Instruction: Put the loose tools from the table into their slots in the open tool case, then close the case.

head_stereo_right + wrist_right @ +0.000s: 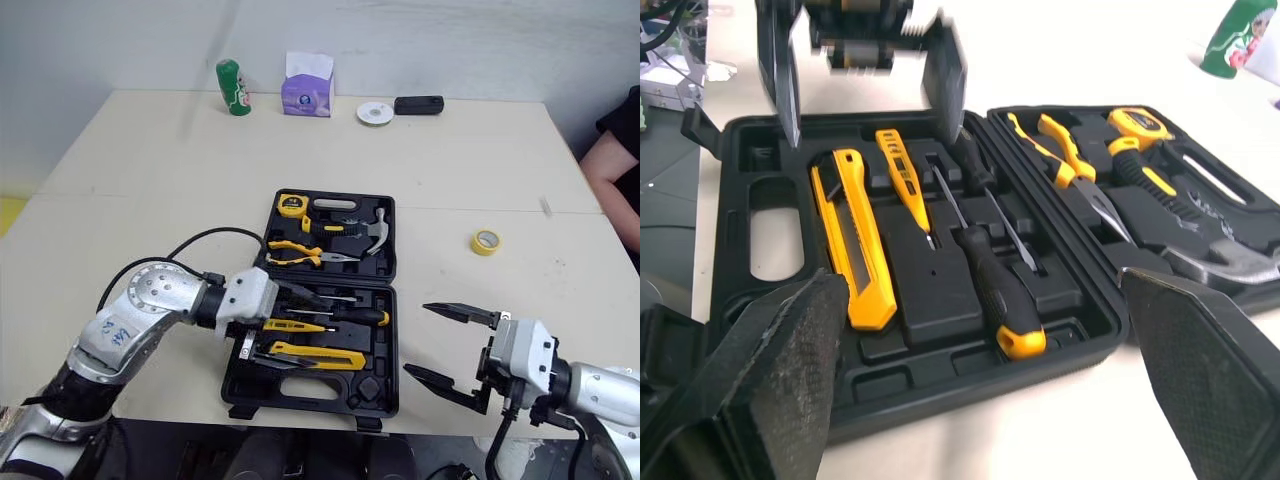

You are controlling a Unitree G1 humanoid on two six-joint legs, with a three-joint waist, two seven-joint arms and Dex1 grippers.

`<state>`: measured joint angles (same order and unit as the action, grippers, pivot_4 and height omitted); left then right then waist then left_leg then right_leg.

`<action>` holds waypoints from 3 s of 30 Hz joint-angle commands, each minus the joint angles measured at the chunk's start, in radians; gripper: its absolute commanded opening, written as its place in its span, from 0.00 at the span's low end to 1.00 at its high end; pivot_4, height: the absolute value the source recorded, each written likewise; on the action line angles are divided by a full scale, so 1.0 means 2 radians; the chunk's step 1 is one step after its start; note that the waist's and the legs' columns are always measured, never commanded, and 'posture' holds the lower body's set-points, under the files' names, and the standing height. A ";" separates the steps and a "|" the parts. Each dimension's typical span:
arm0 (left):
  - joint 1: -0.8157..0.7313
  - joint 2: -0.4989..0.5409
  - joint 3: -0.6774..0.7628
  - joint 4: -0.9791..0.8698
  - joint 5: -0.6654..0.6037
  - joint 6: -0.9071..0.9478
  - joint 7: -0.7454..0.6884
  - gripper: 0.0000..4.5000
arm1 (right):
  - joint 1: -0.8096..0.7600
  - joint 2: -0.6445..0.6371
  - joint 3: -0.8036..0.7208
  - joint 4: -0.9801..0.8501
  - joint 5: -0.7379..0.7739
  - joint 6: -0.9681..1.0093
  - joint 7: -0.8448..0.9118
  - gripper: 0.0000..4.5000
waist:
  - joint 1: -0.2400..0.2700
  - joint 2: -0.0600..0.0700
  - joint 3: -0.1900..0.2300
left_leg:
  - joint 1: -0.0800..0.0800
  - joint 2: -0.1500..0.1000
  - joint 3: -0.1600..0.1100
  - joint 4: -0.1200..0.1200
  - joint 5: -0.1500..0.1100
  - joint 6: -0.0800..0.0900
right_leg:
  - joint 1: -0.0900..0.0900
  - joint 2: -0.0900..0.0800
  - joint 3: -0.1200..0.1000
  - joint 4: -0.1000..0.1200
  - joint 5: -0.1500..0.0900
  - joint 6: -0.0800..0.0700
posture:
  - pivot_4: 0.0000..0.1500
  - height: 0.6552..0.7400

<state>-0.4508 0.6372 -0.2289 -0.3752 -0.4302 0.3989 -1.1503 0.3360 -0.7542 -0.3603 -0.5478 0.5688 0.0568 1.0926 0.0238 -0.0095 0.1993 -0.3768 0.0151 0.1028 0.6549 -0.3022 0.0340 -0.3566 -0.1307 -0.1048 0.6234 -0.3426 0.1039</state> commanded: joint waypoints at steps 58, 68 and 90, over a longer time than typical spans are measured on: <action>0.024 -0.031 0.025 0.109 0.010 -0.063 -0.016 0.01 | -0.011 0.034 -0.052 0.099 -0.013 -0.057 -0.042 1.00 | 0.000 0.000 -0.004 | 0.001 0.000 -0.001 0.000 0.000 0.000 | 0.001 0.000 0.000 0.000 0.000 0.000 | 1.00 1.00; 0.069 0.006 0.254 0.179 -0.017 -0.082 0.109 0.95 | -0.009 0.083 -0.181 0.244 -0.036 -0.142 -0.120 1.00 | -0.003 0.000 -0.004 | 0.002 0.000 -0.001 -0.002 0.000 0.000 | 0.001 0.000 -0.001 -0.001 0.000 0.000 | 1.00 1.00; 0.262 -0.048 0.463 0.305 0.019 -0.223 0.351 0.99 | 0.002 0.128 -0.235 0.523 -0.066 -0.322 -0.230 1.00 | -0.014 0.000 -0.004 | 0.003 0.000 0.001 -0.004 -0.004 -0.001 | 0.000 -0.002 0.001 -0.001 0.000 0.000 | 1.00 1.00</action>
<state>0.0733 0.5417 0.6938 0.2620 -0.3872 -0.0285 -0.4570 0.3421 -0.4696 -0.8242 0.4937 0.4124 -0.5535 0.6203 -0.0039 -0.0094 0.1914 -0.3716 0.0156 0.1043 0.6466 -0.3104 0.0312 -0.3575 -0.1339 -0.1020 0.6217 -0.3429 0.1030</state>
